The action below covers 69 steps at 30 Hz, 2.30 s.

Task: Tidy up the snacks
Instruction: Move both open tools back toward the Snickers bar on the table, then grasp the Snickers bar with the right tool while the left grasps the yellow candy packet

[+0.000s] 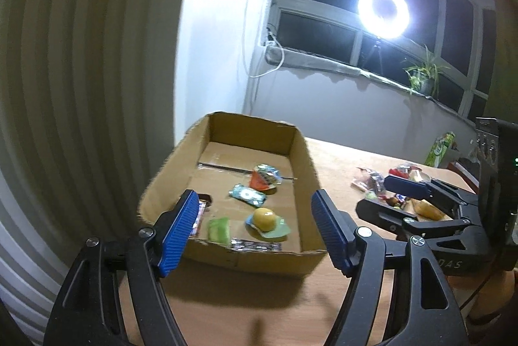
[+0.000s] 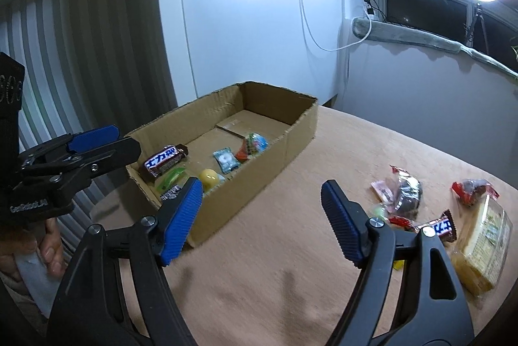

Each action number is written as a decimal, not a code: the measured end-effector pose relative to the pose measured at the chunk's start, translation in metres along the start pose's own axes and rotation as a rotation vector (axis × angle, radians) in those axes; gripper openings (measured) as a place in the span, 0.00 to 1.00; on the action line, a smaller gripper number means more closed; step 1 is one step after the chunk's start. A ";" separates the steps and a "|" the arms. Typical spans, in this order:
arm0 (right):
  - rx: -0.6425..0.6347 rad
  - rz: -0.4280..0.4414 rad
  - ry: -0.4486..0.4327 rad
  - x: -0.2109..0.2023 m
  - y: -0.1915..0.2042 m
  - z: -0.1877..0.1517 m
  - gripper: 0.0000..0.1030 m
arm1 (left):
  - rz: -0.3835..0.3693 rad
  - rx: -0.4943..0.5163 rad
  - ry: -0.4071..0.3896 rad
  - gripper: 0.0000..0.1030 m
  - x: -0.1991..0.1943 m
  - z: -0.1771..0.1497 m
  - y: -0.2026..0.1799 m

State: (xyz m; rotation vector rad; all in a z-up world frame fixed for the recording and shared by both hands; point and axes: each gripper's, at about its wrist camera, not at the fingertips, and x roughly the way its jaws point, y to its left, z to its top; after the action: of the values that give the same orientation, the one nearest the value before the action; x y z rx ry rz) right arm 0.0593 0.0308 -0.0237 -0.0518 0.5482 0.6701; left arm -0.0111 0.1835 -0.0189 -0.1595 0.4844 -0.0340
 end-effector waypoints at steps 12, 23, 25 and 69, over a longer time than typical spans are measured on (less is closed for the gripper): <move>0.244 -0.139 0.132 0.011 -0.110 -0.025 0.77 | -0.106 0.098 0.055 0.75 0.016 -0.008 -0.063; 0.283 -0.197 0.226 0.020 -0.166 -0.031 0.78 | -0.214 0.166 0.168 0.75 0.052 -0.029 -0.113; 0.259 -0.218 0.251 0.025 -0.168 -0.030 0.78 | -0.218 0.178 0.181 0.75 0.057 -0.029 -0.118; 0.142 -0.098 0.238 -0.056 -0.162 -0.092 0.56 | -0.230 0.207 0.421 0.23 0.161 -0.027 -0.181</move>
State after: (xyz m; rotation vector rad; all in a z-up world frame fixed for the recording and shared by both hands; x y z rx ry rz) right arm 0.0778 -0.1494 -0.0951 -0.0249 0.8160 0.5310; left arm 0.1195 -0.0101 -0.0874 -0.0016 0.8763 -0.3476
